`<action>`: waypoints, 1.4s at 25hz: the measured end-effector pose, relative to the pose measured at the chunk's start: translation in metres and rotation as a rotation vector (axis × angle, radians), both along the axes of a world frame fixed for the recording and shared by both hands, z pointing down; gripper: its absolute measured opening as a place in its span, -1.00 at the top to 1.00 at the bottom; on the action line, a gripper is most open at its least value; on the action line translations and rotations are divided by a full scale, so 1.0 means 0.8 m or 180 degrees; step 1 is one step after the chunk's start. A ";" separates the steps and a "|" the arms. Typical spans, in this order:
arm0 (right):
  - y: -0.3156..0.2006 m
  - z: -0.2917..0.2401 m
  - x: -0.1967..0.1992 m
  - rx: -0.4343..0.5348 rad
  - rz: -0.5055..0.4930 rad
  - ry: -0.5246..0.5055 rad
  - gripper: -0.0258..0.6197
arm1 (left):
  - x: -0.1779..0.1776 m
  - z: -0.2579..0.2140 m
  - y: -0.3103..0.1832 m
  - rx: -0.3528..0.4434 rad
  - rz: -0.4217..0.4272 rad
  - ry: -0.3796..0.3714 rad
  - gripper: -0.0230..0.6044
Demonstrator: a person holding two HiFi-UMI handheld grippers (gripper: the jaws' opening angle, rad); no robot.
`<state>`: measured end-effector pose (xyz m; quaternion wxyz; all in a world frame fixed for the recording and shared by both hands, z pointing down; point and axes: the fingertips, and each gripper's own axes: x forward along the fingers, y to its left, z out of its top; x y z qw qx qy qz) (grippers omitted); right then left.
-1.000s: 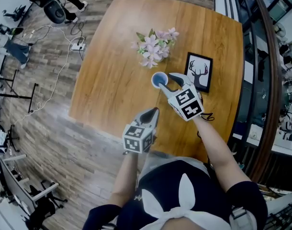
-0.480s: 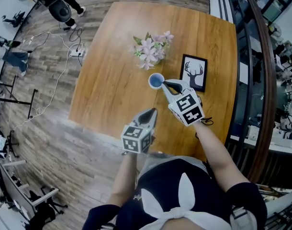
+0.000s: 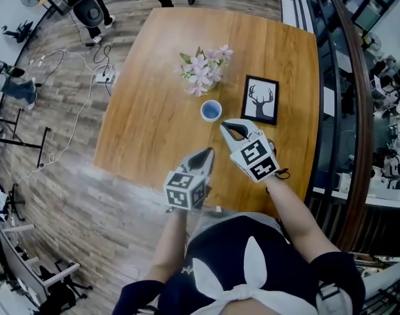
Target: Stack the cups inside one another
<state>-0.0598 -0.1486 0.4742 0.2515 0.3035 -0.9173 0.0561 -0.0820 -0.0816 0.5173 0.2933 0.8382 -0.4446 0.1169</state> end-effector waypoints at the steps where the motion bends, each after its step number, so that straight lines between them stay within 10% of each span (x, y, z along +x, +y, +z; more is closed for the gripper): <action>1: 0.005 -0.001 0.001 0.0001 -0.0006 -0.0016 0.92 | 0.000 -0.002 0.002 0.0004 0.0006 -0.0001 0.85; 35: 0.091 0.021 0.004 -0.0194 -0.0071 0.0056 0.93 | -0.025 -0.037 0.027 0.0169 -0.0129 0.0061 0.85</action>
